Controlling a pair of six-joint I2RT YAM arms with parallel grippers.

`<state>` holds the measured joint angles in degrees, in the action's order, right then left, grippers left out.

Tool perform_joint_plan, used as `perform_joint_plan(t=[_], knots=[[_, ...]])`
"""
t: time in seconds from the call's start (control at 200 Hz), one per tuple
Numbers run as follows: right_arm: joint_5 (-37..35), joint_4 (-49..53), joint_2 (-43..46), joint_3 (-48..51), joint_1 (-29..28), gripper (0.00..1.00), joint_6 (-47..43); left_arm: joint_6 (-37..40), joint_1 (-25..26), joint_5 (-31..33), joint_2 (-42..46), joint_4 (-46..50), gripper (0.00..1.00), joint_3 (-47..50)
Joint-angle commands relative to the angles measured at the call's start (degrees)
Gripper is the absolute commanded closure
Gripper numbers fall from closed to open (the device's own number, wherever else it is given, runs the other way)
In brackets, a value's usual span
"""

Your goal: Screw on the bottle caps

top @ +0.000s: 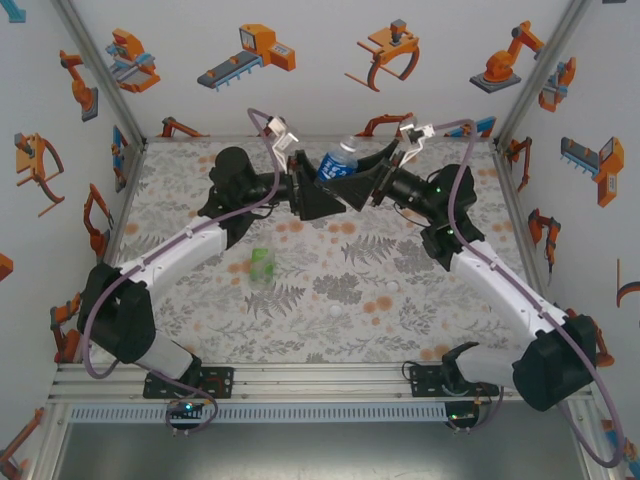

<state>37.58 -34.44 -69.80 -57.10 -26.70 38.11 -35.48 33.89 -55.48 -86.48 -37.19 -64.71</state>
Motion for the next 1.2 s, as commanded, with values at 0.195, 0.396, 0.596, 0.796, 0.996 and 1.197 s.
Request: perform_joint_plan(t=[0.195, 0.396, 0.596, 0.796, 0.996, 1.197], knots=[[-7.0, 4.3, 9.6, 4.3, 1.2, 0.01, -8.2, 8.3, -5.2, 0.4, 6.0, 10.4, 0.75, 2.0], [-8.8, 30.2, 8.4, -3.1, 1.6, 0.05, -18.0, 15.9, -7.7, 1.7, 10.3, 21.4, 0.77, 1.3], [-12.9, 46.4, 5.4, -5.9, 1.3, 0.19, -18.1, 20.6, -12.4, 2.1, 14.1, 28.7, 0.80, 1.0], [-21.7, 54.9, 5.2, -3.7, -1.6, 0.23, -17.2, 21.9, -18.3, 1.0, 16.4, 31.1, 0.88, 1.7], [-33.4, 64.5, 3.0, -0.8, -3.9, 0.28, -11.3, 24.8, -22.5, -0.1, 17.7, 34.6, 1.00, 1.9], [-36.5, 66.6, 1.2, 4.2, -3.9, 0.34, -7.4, 37.9, -23.5, 2.7, 18.7, 47.3, 1.00, 0.5]])
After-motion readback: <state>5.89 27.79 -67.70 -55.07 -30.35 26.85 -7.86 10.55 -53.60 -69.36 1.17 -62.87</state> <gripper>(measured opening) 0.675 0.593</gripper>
